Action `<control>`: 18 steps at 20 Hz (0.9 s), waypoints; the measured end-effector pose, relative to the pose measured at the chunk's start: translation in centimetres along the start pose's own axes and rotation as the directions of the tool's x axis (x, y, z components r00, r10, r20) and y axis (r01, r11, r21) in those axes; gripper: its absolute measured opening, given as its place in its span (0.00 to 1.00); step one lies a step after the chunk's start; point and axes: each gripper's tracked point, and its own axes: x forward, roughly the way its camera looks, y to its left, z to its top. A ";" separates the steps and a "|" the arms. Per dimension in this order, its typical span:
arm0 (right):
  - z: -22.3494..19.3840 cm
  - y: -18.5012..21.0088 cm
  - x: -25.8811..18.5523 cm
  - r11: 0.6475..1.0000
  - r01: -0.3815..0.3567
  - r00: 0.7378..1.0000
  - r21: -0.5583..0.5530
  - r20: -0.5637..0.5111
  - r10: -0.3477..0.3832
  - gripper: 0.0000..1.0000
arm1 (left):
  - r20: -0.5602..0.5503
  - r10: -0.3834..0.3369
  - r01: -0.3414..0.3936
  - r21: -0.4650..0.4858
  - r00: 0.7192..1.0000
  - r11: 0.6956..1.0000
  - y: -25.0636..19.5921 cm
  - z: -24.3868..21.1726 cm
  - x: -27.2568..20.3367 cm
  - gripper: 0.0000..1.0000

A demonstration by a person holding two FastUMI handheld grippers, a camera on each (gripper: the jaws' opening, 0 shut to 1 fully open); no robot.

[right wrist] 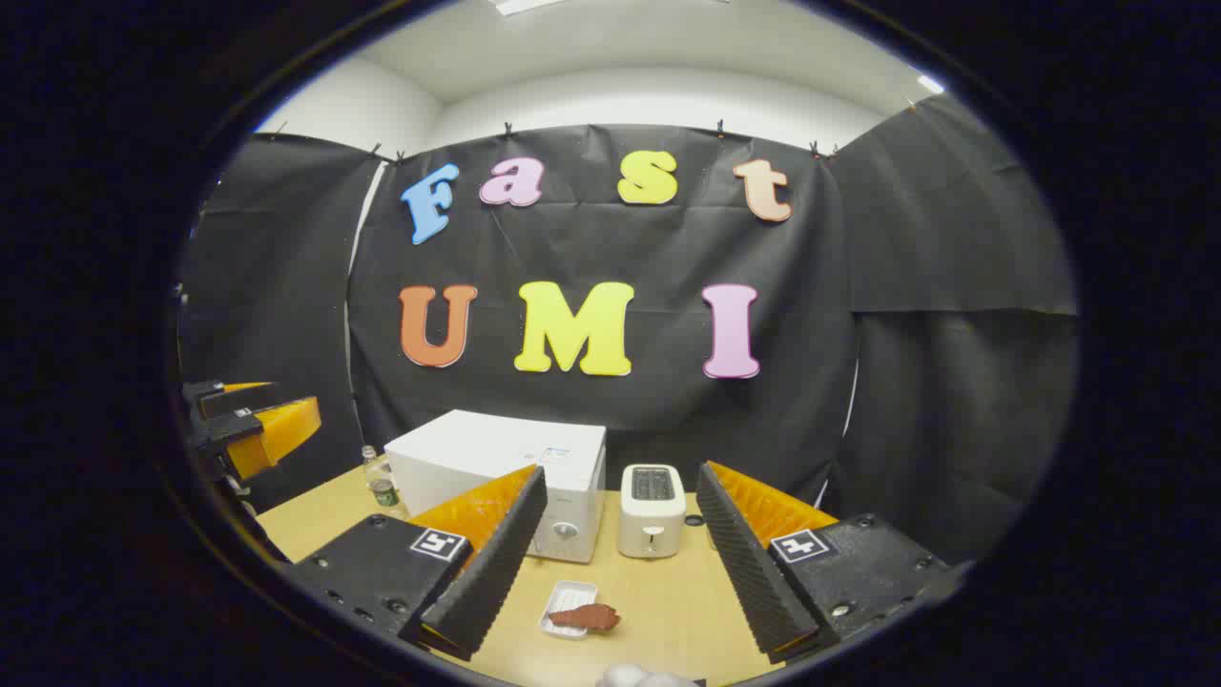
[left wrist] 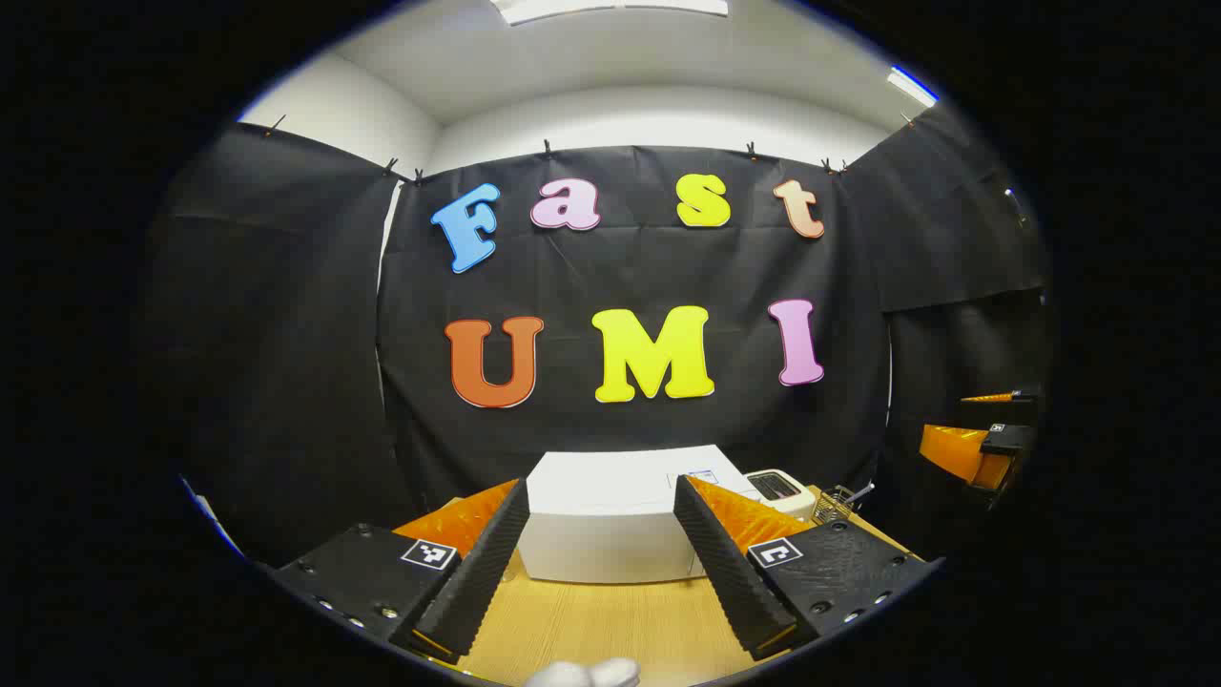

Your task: Open the microwave oven with the left hand, put the food in, and close the microwave oven.

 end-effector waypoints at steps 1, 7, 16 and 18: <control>0.1 -0.3 0.0 1.000 0.005 1.000 0.000 -0.001 -0.005 1.00 | -0.003 0.000 0.000 0.006 1.000 1.000 0.0 -0.3 0.2 0.95; 1.0 -1.9 -0.3 0.999 0.025 1.000 -0.022 0.010 -0.025 1.00 | -0.031 -0.002 0.002 0.003 1.000 1.000 -0.7 -2.0 1.5 0.95; 0.3 -3.2 0.4 0.999 0.040 0.999 0.013 -0.023 -0.040 1.00 | -0.057 -0.048 0.047 -0.003 0.997 0.999 -3.2 -4.2 2.9 0.95; 0.5 -4.0 0.4 0.999 0.046 0.999 0.018 -0.028 -0.045 1.00 | -0.061 -0.060 0.059 -0.012 0.996 0.998 -4.0 -5.3 3.7 0.95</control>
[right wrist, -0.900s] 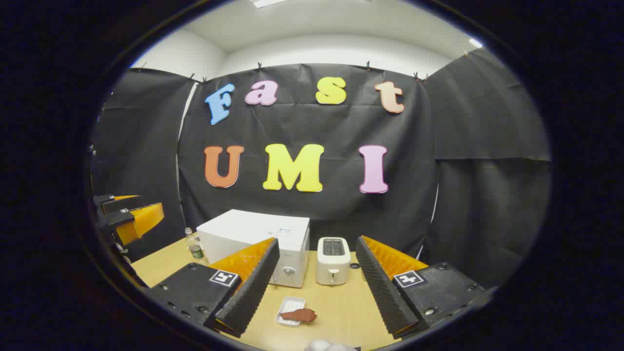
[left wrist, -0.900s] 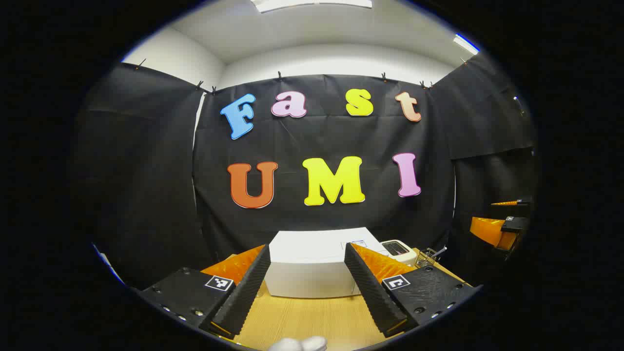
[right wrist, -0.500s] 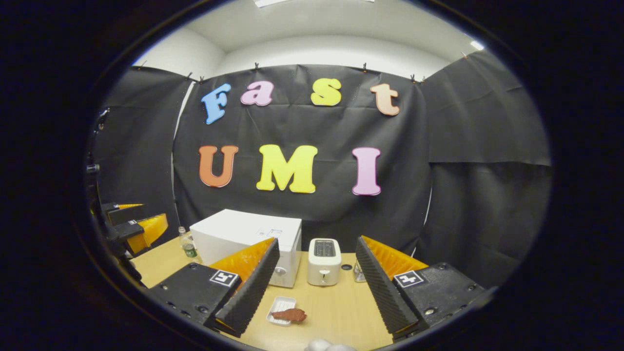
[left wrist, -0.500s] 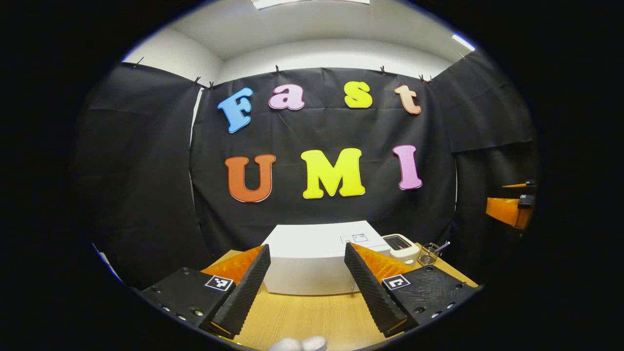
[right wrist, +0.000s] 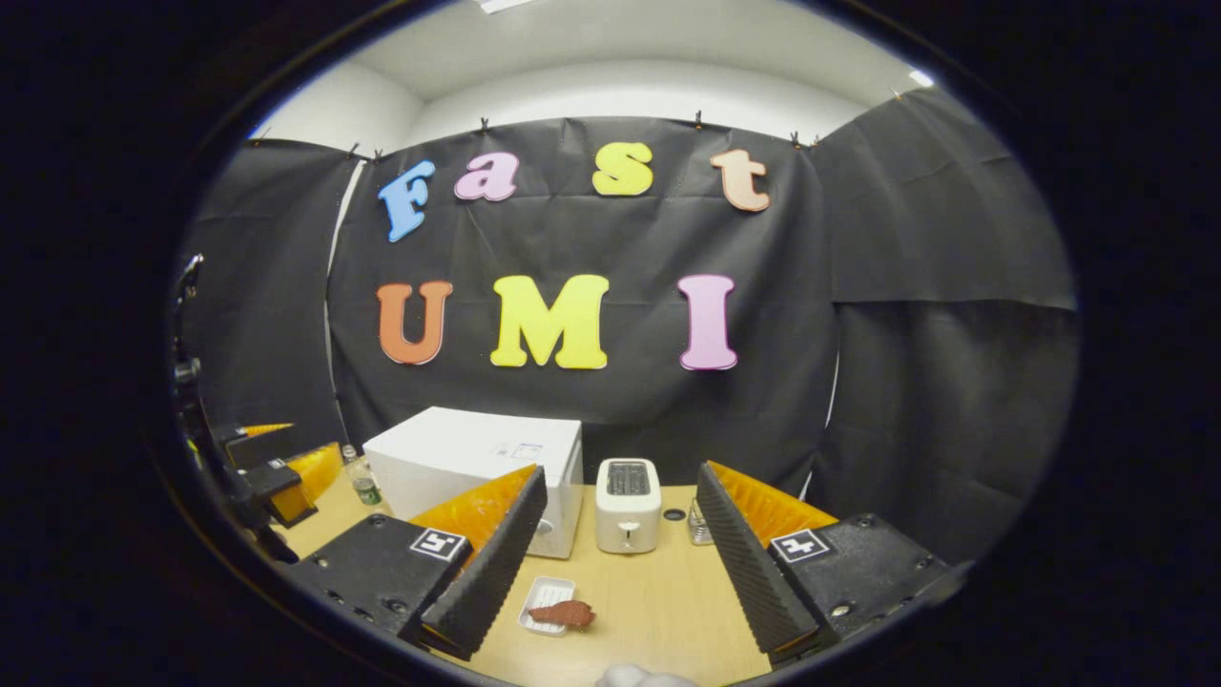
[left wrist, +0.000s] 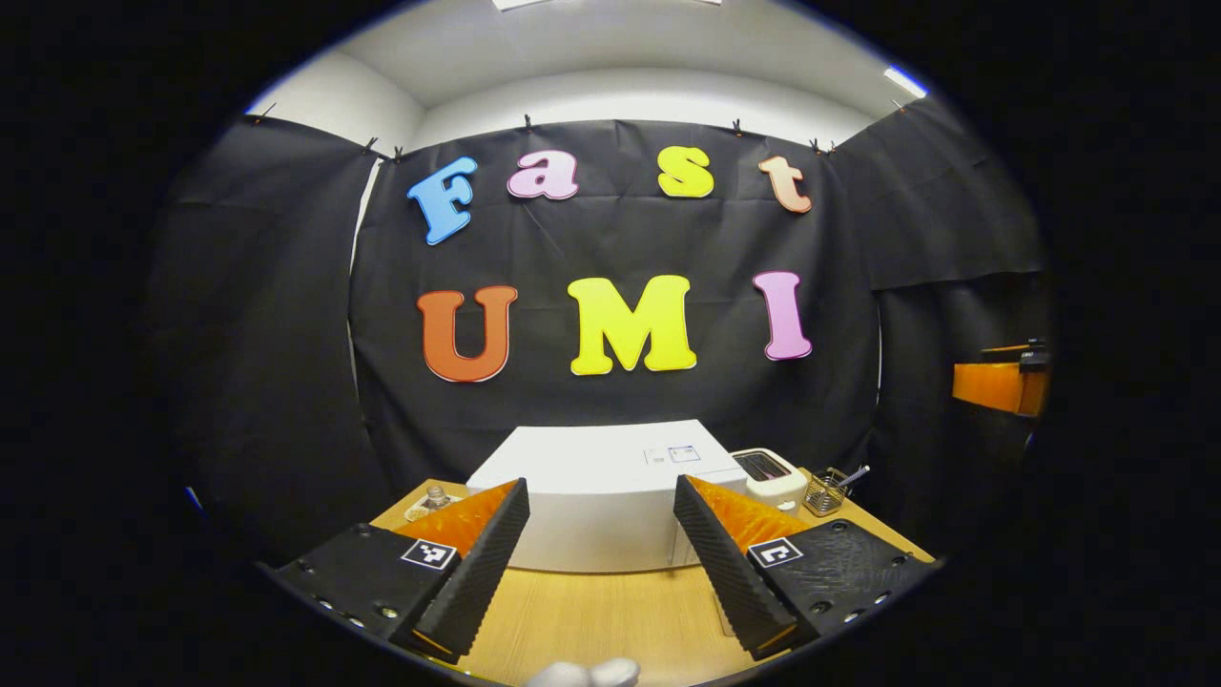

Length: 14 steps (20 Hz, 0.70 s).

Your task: Open the microwave oven with the left hand, put the food in, and close the microwave oven.

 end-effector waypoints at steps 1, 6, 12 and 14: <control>0.3 -0.4 0.0 1.000 0.005 1.000 -0.003 0.000 -0.005 1.00 | -0.002 -0.008 0.008 -0.005 1.000 1.000 -0.7 -0.9 0.6 0.95; 0.9 -2.4 0.2 0.998 0.045 0.999 -0.046 -0.012 -0.046 1.00 | -0.030 -0.042 0.042 -0.006 0.999 0.999 -4.0 -5.9 4.3 0.95; 0.5 -3.1 0.1 0.994 0.064 0.997 -0.093 -0.045 -0.069 0.96 | -0.107 -0.062 0.063 0.013 0.992 0.998 -7.6 -13.4 10.8 0.95; -0.2 -3.6 -0.2 0.992 0.077 0.994 -0.105 -0.067 -0.084 1.00 | -0.117 -0.060 0.064 0.029 0.991 0.998 -8.5 -14.7 13.6 0.95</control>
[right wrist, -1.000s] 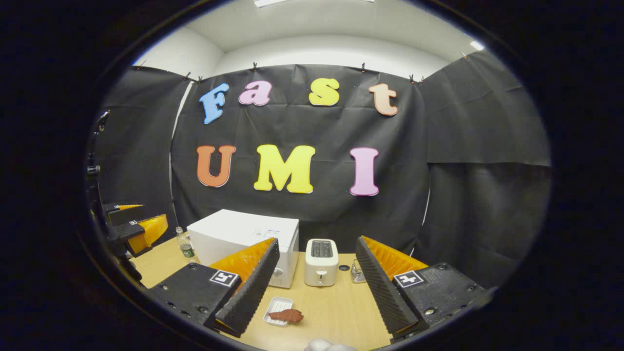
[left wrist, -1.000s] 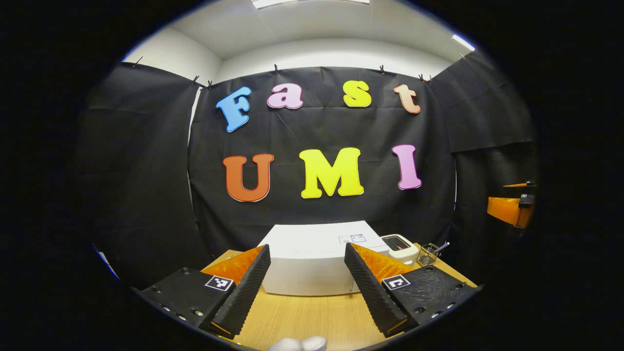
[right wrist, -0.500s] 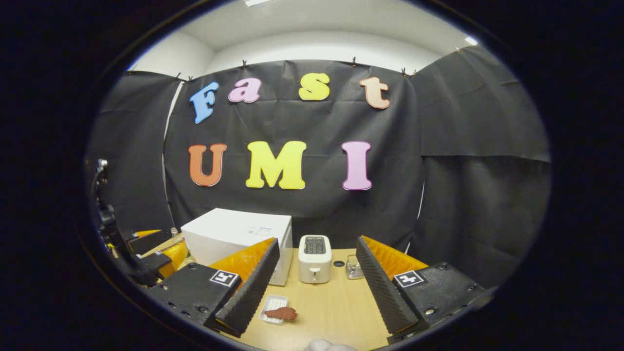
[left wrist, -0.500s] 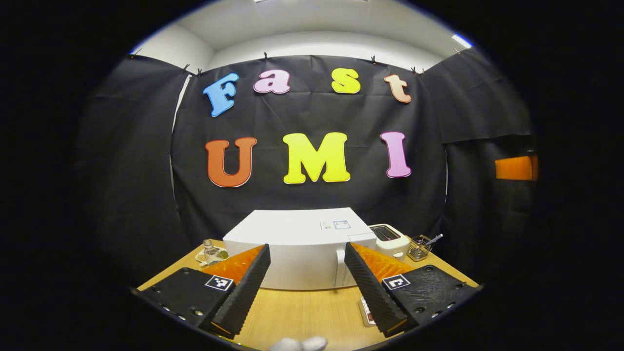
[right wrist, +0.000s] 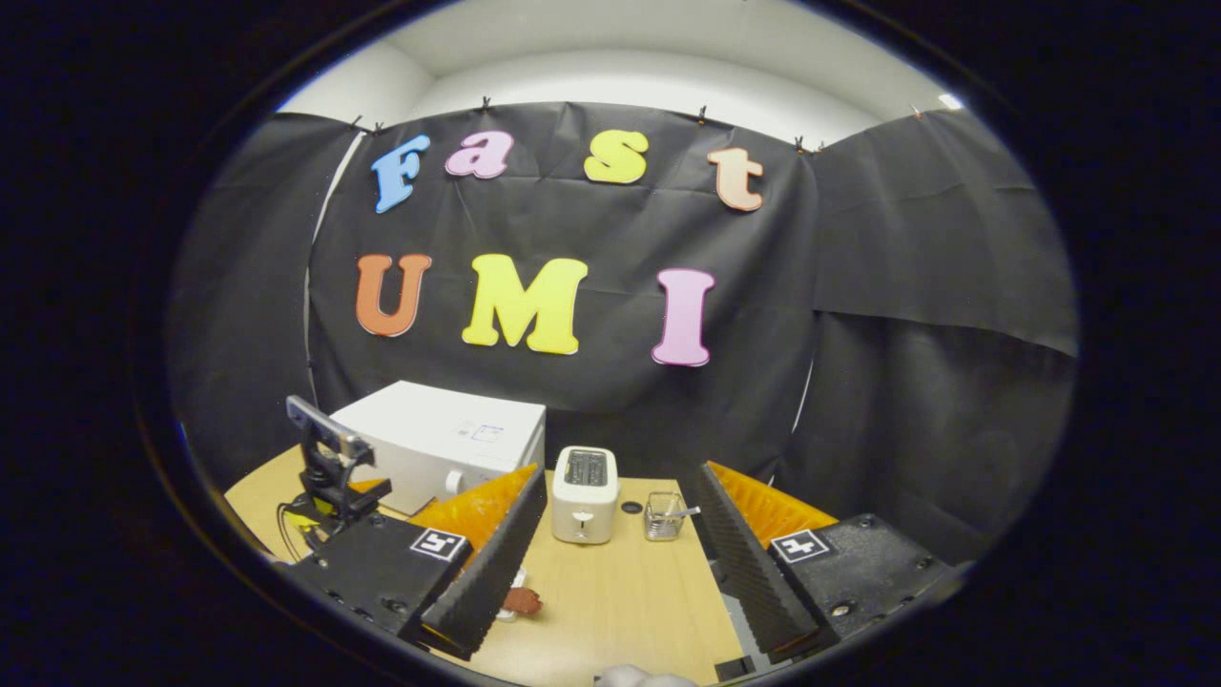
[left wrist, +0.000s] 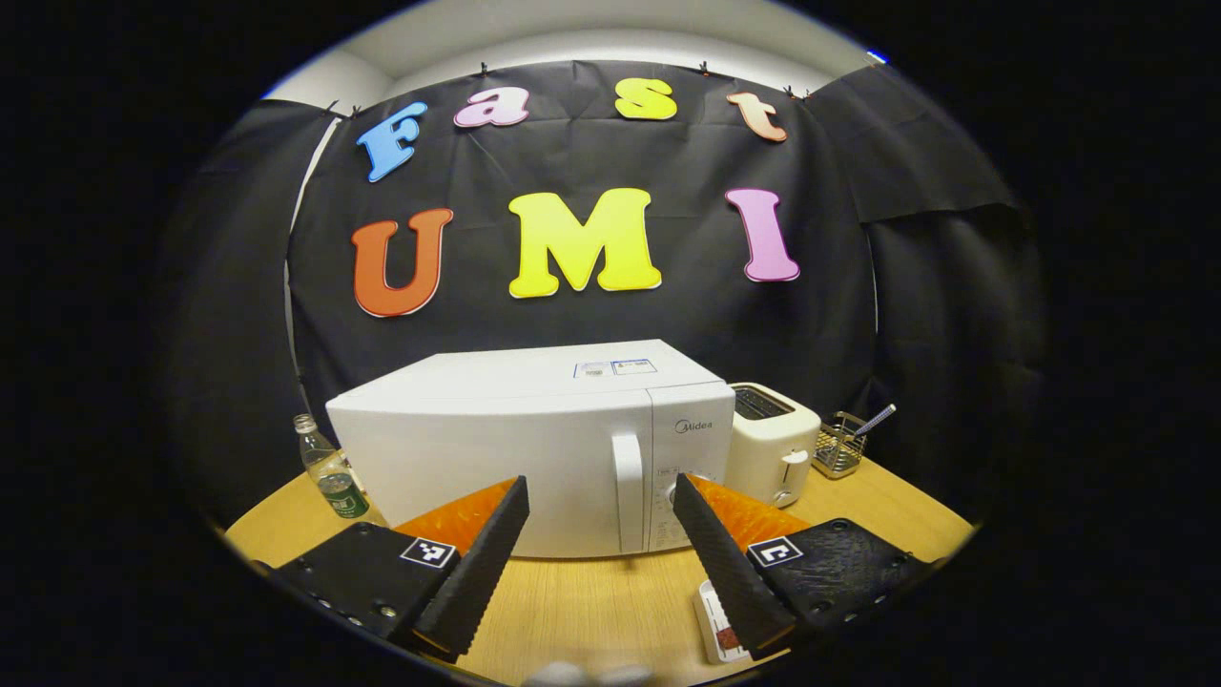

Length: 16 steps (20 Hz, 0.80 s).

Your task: Open the microwave oven with the left hand, put the food in, and close the microwave oven.

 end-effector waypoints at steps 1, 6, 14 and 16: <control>-0.3 -0.1 -0.1 1.000 0.003 1.000 0.005 -0.012 -0.003 1.00 | 0.001 0.001 -0.001 0.003 1.000 1.000 -0.2 -0.4 1.3 0.96; -2.1 -1.9 -0.8 0.997 0.065 0.997 0.045 -0.054 -0.063 0.96 | -0.035 -0.017 0.017 -0.010 0.999 1.000 -1.9 -2.2 5.9 0.95; -3.5 -3.3 -1.6 0.993 0.109 0.991 0.050 -0.078 -0.105 1.00 | -0.091 -0.027 0.026 -0.006 0.996 1.000 -1.5 -4.5 8.3 0.47; -3.9 -3.1 -1.4 0.993 0.102 0.991 0.052 -0.090 -0.097 0.96 | -0.082 -0.037 0.032 -0.058 0.996 0.998 -1.8 -4.0 8.3 0.23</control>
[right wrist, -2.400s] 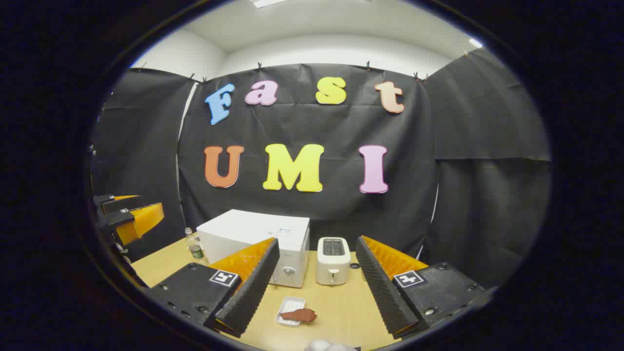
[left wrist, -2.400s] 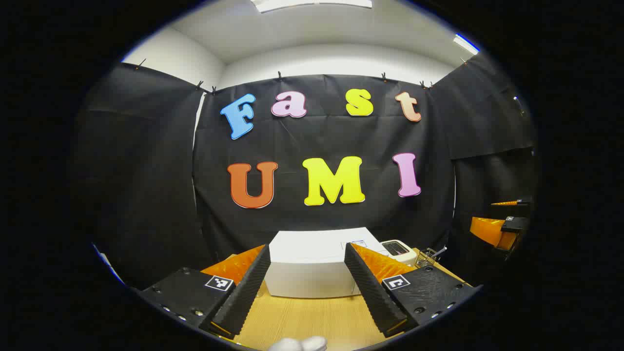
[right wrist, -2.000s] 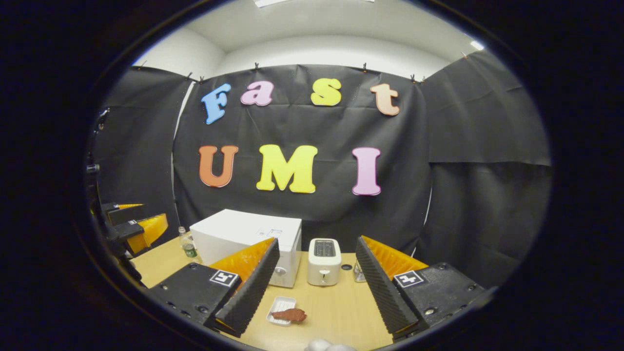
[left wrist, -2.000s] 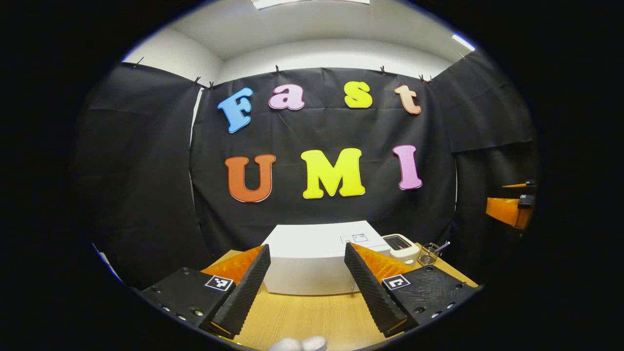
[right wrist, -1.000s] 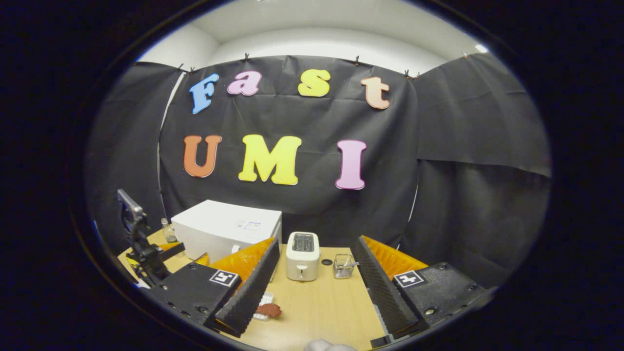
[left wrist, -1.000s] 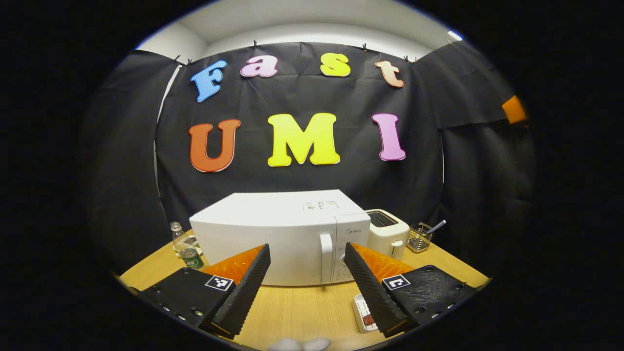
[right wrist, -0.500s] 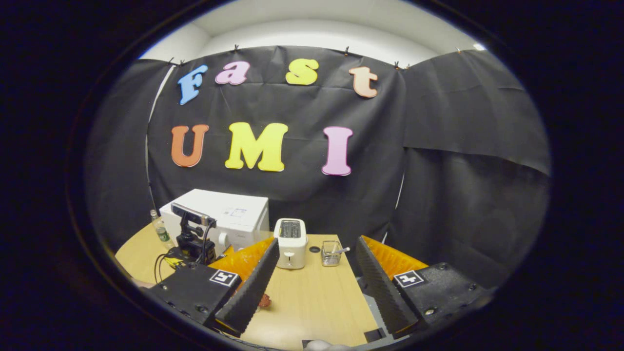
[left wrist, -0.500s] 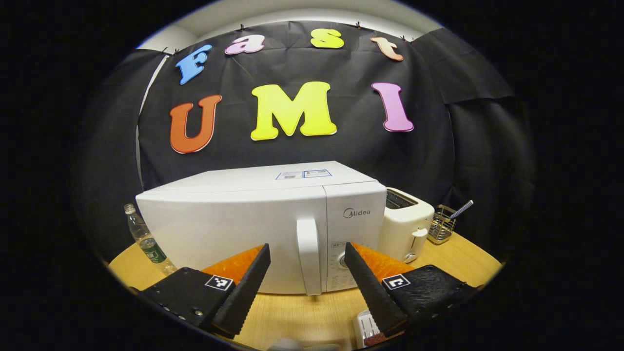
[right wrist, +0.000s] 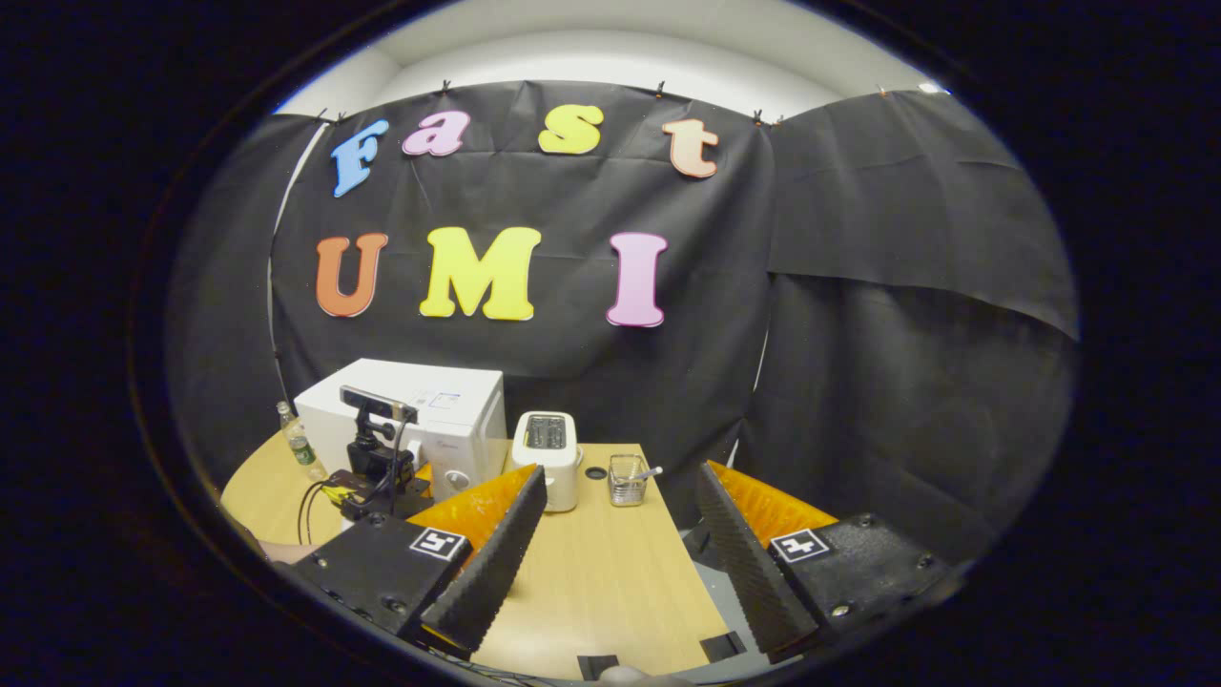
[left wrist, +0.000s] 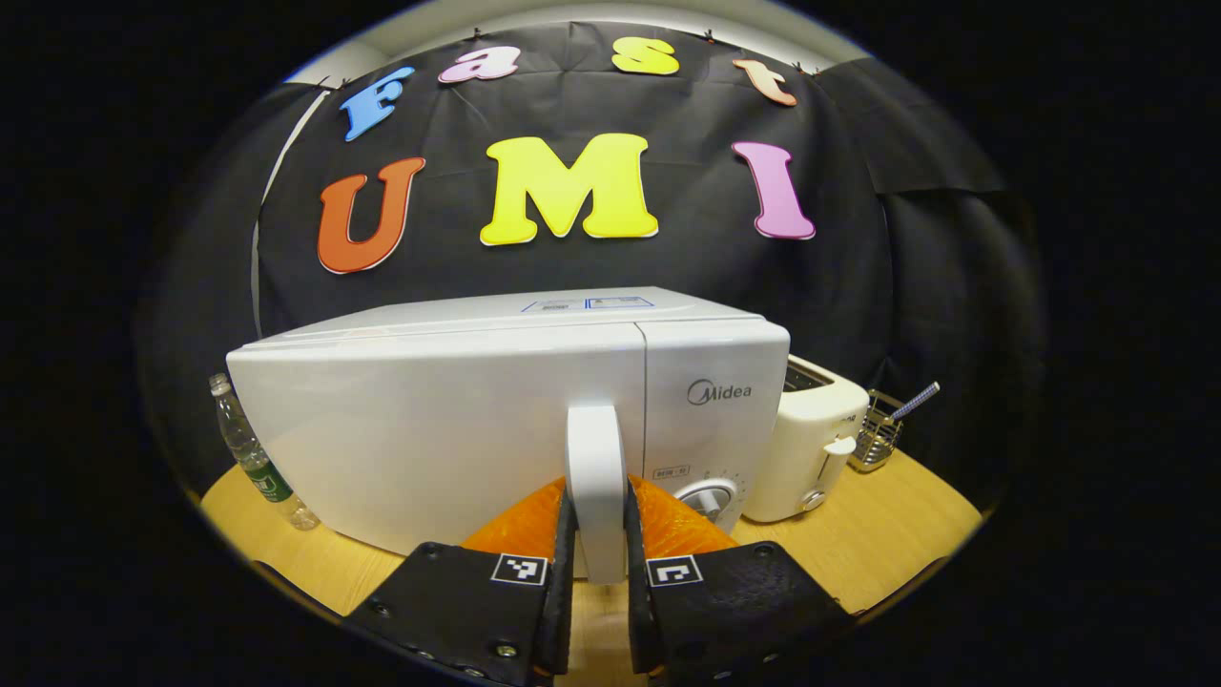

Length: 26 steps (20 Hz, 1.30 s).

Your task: Open the microwave oven with the left hand, put the food in, and close the microwave oven.

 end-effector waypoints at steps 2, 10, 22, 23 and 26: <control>0.1 0.3 0.1 1.000 -0.006 1.000 -0.001 -0.002 0.006 1.00 | 0.003 0.008 -0.008 0.004 1.000 1.000 0.2 -0.2 -0.1 0.17; 0.8 1.6 0.1 0.998 -0.046 0.999 -0.038 0.011 0.046 1.00 | -0.011 -0.015 0.016 0.015 1.000 1.000 0.2 -0.4 -0.5 0.12; 0.7 9.0 0.4 0.970 -0.238 0.971 -0.057 0.000 0.238 1.00 | -0.039 -0.059 0.061 0.044 0.997 0.997 4.0 -4.1 -13.2 0.11; 0.6 9.9 0.3 0.964 -0.261 0.965 -0.058 0.000 0.261 0.96 | -0.042 -0.047 0.049 0.042 0.998 0.998 4.7 -4.5 -14.3 0.11; 0.4 12.4 -0.2 0.946 -0.319 0.948 -0.060 -0.008 0.319 1.00 | -0.055 -0.002 0.005 0.054 0.998 0.999 6.6 -5.3 -16.7 0.11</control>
